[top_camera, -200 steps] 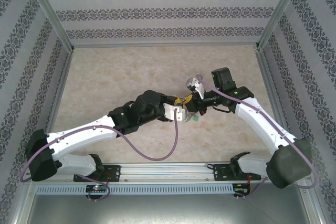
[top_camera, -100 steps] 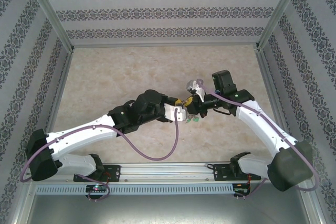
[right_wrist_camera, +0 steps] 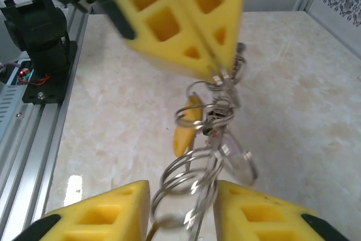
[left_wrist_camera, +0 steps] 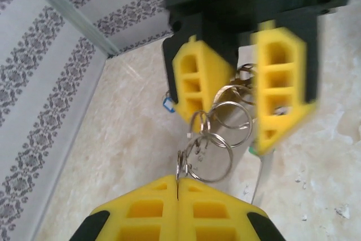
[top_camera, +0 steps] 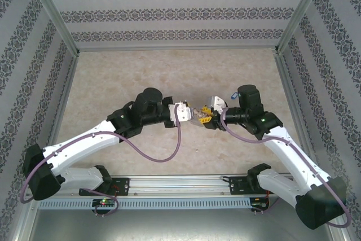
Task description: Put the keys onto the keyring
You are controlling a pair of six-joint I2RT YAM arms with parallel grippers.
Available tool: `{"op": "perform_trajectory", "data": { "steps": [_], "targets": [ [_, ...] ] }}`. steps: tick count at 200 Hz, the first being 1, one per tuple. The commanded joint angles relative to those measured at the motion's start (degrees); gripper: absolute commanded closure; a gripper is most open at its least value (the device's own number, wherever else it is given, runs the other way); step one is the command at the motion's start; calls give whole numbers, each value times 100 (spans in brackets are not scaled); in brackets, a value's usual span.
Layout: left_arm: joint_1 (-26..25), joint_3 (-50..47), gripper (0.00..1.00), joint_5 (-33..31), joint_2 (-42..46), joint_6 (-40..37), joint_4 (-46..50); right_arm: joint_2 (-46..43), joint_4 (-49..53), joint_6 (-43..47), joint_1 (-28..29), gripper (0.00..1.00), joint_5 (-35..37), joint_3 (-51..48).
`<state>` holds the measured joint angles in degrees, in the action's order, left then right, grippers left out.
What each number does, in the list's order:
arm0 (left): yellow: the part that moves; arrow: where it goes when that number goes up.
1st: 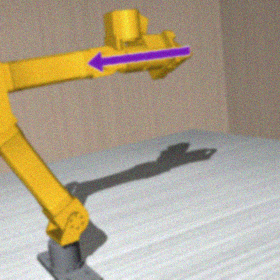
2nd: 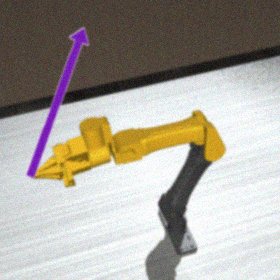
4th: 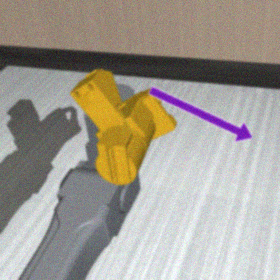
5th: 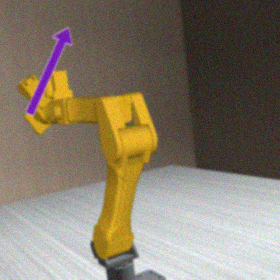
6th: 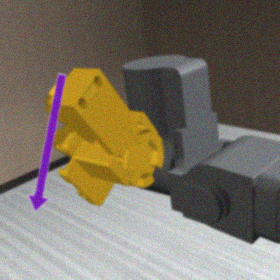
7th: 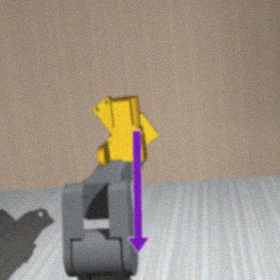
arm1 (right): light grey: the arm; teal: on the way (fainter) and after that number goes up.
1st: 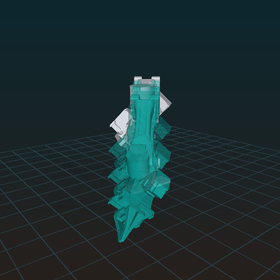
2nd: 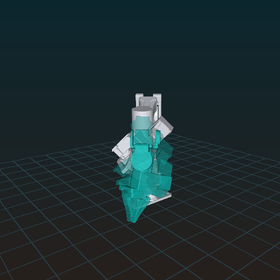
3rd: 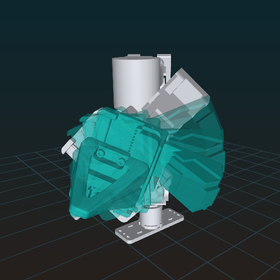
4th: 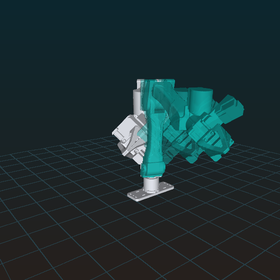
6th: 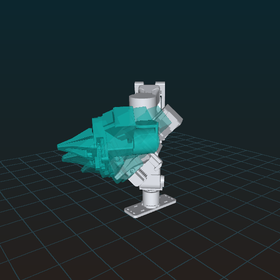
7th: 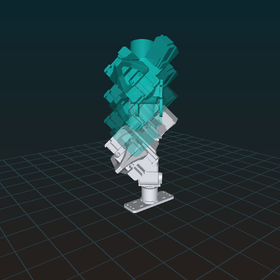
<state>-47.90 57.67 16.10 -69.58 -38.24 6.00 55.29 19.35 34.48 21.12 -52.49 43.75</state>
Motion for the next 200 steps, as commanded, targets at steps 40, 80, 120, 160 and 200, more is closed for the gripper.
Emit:
{"op": "perform_trajectory", "data": {
  "steps": [40,80,120,160,200],
  "targets": [
    [272,112,100,962,176,-17,-9,-902,1003,1193,-47,47,582,4],
    [316,224,100,1350,121,-240,320,-852,1440,1633,-56,45,631,437],
    [325,408,100,1448,-64,-542,704,-332,2362,2100,-81,45,649,1155],
    [356,530,100,1120,-252,-422,652,-177,2762,2427,-144,39,151,1613],
    [468,528,100,1192,-284,-509,560,-421,2527,2257,-324,37,-290,1733]
  ]
}}
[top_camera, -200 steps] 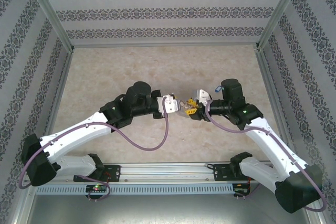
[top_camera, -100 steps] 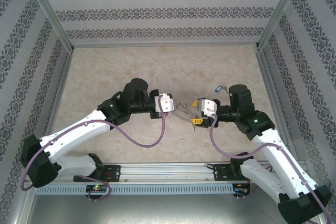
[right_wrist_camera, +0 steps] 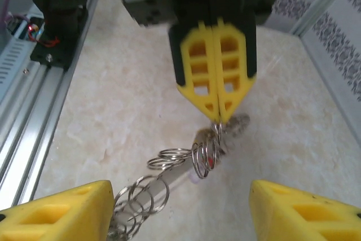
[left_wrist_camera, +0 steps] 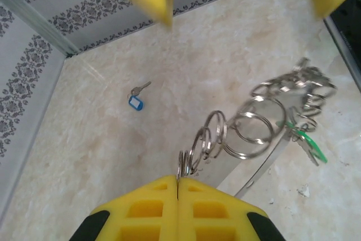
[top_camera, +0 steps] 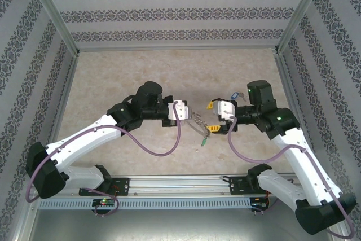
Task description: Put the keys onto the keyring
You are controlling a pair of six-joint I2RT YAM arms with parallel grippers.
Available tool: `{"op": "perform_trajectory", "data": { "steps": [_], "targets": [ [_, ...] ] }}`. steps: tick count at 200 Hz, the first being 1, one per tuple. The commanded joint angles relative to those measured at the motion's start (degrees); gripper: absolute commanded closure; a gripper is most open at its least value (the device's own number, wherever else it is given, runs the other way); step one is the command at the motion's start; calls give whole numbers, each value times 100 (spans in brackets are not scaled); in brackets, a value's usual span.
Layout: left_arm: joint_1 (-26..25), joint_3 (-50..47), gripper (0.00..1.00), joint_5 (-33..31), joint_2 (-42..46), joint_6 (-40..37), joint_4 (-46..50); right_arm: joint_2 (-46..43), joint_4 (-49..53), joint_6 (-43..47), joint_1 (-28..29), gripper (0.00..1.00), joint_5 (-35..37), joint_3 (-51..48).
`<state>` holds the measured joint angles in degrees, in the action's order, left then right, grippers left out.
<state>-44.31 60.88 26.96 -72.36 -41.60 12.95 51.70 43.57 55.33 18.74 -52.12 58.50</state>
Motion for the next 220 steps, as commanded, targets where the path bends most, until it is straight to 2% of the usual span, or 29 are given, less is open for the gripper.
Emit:
{"op": "perform_trajectory", "data": {
  "steps": [1,13,42,56,81,128,147,161,188,220],
  "targets": [
    [113,210,100,111,-2,-185,-140,-59,98,180,-92,37,-287,258],
    [125,211,100,228,-15,-311,-140,44,-118,121,-199,39,-131,233],
    [150,240,100,535,-100,-519,-157,681,-398,-203,-300,51,-424,535],
    [167,282,100,619,-151,-491,-174,1004,-350,-108,-112,54,-505,663],
    [218,297,100,738,-199,-360,-320,1299,-426,48,385,56,-37,615],
    [301,214,100,824,-144,-106,-548,1253,-770,-200,443,57,105,234],
    [312,194,100,877,-127,-3,-616,1212,-1035,-430,489,61,144,57],
    [322,173,100,900,-128,64,-699,1186,-1385,-693,579,70,280,-106],
    [353,164,100,917,-147,198,-807,1044,-2097,-1096,672,72,657,-449],
    [377,181,100,1003,-165,318,-865,1052,-2254,-1180,677,78,801,-544]
  ]
}}
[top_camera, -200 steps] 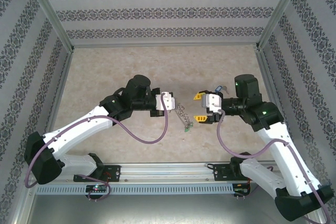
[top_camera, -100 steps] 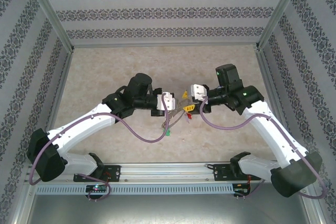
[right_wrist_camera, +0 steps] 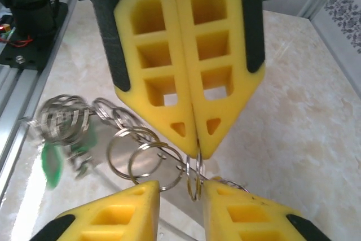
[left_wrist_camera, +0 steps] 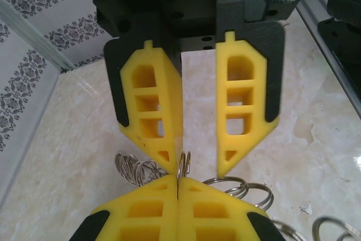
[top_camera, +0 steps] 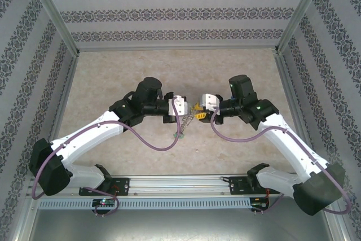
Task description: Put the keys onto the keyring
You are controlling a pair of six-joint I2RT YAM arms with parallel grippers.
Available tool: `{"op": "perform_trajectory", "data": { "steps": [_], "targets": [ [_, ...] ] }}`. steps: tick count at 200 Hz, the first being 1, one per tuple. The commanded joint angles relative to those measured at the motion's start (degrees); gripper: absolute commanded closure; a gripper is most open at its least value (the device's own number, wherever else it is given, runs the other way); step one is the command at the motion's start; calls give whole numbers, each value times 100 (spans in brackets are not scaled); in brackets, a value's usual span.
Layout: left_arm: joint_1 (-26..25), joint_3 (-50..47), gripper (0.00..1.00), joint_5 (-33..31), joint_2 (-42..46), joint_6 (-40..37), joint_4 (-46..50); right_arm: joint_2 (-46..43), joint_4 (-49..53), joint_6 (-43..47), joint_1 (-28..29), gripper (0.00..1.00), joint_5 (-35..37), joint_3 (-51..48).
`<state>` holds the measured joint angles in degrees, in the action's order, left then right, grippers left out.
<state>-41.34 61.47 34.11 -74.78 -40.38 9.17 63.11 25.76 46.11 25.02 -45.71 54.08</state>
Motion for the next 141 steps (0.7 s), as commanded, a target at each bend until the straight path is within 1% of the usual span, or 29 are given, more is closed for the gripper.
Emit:
{"op": "perform_trajectory", "data": {
  "steps": [1,15,29,81,98,105,114,127,141],
  "targets": [
    [81,116,100,289,78,197,-486,-93,-483,-259,48,78,164,-106],
    [82,128,100,303,69,203,-454,-135,-654,-355,52,78,185,-187],
    [82,135,100,316,61,204,-437,-148,-789,-449,43,82,174,-239],
    [82,177,100,316,-17,223,-389,-149,-974,-658,47,81,-82,-289],
    [82,198,100,325,-49,232,-373,-149,-992,-705,44,82,-154,-277],
    [82,204,100,333,-62,232,-367,-150,-1002,-719,46,84,-181,-269],
    [80,208,100,320,-71,241,-358,-135,-1003,-727,49,92,-229,-246],
    [82,201,100,291,-80,264,-364,-127,-1012,-743,39,100,-307,-236],
    [82,202,100,220,-73,400,-434,-119,-1058,-752,35,100,-365,-254]
  ]
}}
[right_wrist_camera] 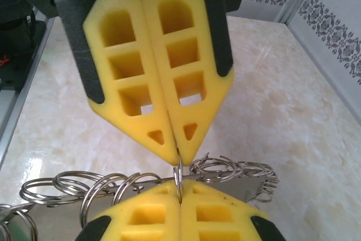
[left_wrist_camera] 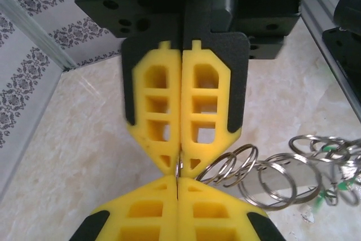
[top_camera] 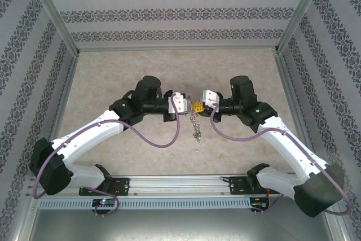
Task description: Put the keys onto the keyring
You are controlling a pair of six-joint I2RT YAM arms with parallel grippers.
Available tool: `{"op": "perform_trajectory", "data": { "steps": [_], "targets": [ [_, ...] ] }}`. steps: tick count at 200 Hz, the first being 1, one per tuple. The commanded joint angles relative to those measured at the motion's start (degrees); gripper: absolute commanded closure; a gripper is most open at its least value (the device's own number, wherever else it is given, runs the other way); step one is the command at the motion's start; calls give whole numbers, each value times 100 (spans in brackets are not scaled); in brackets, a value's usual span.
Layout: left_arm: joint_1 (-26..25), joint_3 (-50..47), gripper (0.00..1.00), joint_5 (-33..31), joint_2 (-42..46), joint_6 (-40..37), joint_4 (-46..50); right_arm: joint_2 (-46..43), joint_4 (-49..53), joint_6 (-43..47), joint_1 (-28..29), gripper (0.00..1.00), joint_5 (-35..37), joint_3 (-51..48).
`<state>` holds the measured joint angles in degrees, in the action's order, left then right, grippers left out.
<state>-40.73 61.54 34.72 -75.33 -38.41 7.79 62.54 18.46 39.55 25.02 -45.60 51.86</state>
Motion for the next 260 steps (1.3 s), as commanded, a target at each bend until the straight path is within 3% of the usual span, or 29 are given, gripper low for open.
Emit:
{"op": "perform_trajectory", "data": {
  "steps": [1,18,42,74,180,260],
  "targets": [
    [21,194,100,145,-13,220,-305,-65,-331,-96,37,100,-377,-38],
    [84,132,99,74,55,408,-418,-118,-506,-123,-4,100,-395,-147],
    [220,-131,77,209,274,680,-726,-333,-1143,-501,-158,100,-403,-429],
    [254,-274,70,277,387,783,-748,-545,-1597,-768,-280,100,-574,-670],
    [259,65,70,707,24,767,-682,-673,-1898,-879,-251,100,-719,-817],
    [257,96,80,923,-43,889,-806,-654,-2012,-886,-208,100,-830,-831]
  ]
}}
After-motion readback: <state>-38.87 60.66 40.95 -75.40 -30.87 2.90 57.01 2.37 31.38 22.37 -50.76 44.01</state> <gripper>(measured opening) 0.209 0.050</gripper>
